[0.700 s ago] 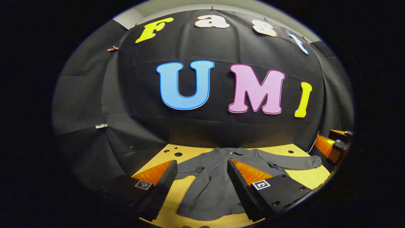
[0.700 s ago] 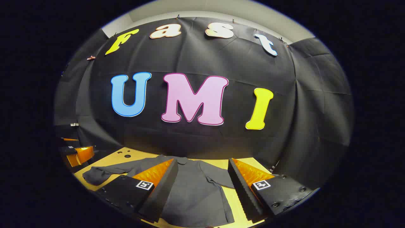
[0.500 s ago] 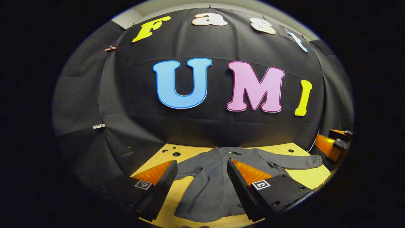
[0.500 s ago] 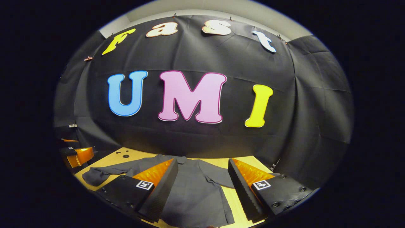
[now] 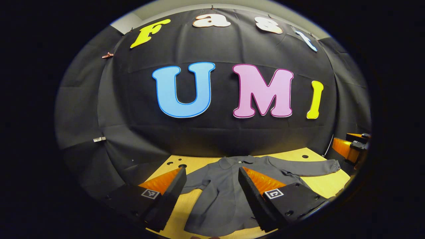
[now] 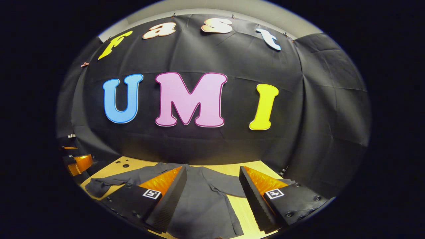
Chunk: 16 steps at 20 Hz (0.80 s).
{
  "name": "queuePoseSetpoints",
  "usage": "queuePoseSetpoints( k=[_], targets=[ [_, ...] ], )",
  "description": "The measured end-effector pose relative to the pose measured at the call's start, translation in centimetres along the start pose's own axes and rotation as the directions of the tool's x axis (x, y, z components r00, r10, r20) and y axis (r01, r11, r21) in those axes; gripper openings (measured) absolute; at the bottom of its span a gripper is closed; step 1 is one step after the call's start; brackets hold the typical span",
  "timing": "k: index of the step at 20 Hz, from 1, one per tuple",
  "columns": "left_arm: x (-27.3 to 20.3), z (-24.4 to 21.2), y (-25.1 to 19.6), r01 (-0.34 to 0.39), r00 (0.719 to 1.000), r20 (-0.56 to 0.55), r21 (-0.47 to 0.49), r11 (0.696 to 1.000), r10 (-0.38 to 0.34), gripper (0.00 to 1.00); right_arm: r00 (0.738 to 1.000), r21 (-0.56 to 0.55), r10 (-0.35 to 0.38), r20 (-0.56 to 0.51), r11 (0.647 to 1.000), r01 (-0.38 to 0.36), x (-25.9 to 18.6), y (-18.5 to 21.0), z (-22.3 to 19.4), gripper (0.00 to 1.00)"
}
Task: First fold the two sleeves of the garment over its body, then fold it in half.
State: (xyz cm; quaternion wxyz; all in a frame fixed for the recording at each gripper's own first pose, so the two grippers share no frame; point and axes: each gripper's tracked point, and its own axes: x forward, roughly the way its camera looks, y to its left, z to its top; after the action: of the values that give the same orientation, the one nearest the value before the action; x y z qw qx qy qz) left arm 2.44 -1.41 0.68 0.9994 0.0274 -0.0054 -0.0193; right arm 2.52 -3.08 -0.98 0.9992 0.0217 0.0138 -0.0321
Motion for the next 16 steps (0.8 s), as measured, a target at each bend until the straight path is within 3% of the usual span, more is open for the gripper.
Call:
queuePoseSetpoints(
  k=[7,16],
  targets=[
    [0.3,-0.2,-0.1,-0.001,1.000,-0.004,0.014,1.000,0.001,0.98,1.000,0.010,0.010,-0.014,1.000,-0.010,1.1,-0.7,-0.2,0.98],
    [-0.1,-1.5,-1.2,-0.055,0.997,-0.048,-0.001,0.998,0.055,0.99,0.998,-0.038,-0.004,-0.067,0.999,0.002,4.6,-5.6,-2.1,0.98]
  ],
)
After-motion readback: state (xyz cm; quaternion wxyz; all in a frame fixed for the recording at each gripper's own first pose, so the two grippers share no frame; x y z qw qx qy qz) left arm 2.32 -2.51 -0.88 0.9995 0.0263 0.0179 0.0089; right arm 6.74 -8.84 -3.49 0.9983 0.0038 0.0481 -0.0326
